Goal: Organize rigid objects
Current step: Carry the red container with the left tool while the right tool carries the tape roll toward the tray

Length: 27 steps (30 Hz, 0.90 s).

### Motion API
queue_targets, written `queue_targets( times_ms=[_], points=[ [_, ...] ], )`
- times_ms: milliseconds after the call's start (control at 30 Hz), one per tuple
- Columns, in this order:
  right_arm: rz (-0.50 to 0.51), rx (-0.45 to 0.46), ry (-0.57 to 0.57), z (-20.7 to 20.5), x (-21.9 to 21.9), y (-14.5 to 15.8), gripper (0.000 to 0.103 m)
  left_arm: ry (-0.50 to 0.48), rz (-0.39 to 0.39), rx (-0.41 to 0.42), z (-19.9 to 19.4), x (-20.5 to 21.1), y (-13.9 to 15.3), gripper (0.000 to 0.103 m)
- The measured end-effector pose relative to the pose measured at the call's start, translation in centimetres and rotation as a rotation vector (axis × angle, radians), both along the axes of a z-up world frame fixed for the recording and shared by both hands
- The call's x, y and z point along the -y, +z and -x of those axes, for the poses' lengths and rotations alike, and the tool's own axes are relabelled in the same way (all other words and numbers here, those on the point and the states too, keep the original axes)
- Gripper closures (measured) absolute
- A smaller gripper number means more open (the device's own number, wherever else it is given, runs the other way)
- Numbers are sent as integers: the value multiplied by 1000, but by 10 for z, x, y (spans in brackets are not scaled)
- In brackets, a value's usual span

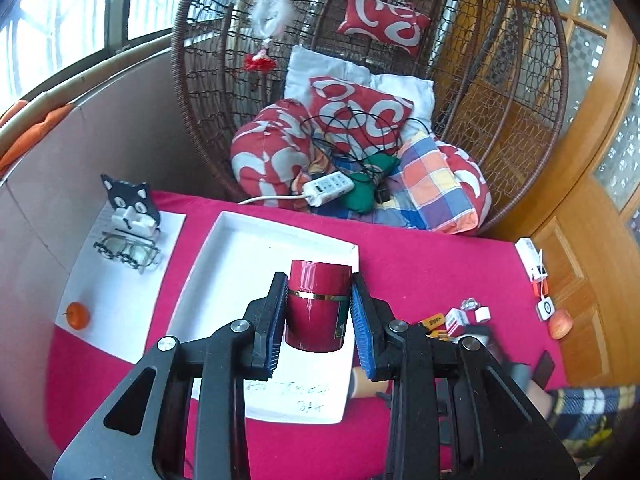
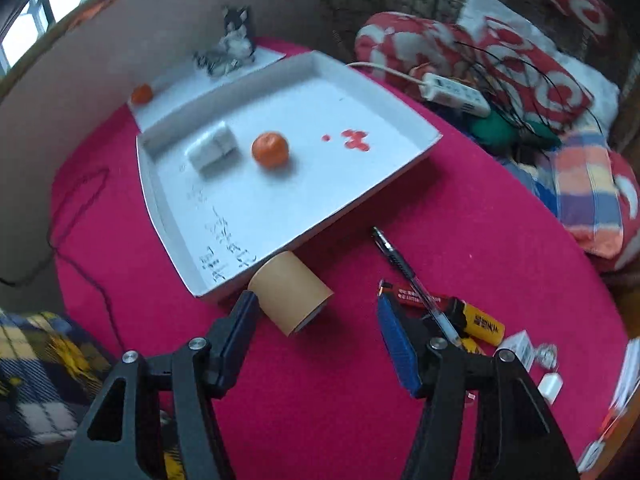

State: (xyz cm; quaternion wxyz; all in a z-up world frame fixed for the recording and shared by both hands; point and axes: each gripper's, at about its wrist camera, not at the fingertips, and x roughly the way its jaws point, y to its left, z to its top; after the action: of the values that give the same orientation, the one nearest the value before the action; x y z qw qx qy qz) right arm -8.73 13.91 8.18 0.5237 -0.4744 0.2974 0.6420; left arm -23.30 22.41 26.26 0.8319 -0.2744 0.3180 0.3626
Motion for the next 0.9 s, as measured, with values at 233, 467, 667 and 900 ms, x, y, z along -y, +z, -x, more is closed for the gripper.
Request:
queue_targets(
  times_ms=[233, 467, 667, 900],
  points=[
    [152, 106, 201, 26, -21, -50, 43, 78, 24, -9, 27, -3, -7, 73],
    [116, -15, 46, -9, -5, -25, 53, 73, -13, -16, 20, -2, 0, 73],
    [-251, -302, -239, -85, 22, 125, 53, 28, -79, -27, -2, -3, 14, 73],
    [-706, -383, -342, -86, 50, 274, 53, -12, -172, -31, -22, 0, 34, 73]
  ],
)
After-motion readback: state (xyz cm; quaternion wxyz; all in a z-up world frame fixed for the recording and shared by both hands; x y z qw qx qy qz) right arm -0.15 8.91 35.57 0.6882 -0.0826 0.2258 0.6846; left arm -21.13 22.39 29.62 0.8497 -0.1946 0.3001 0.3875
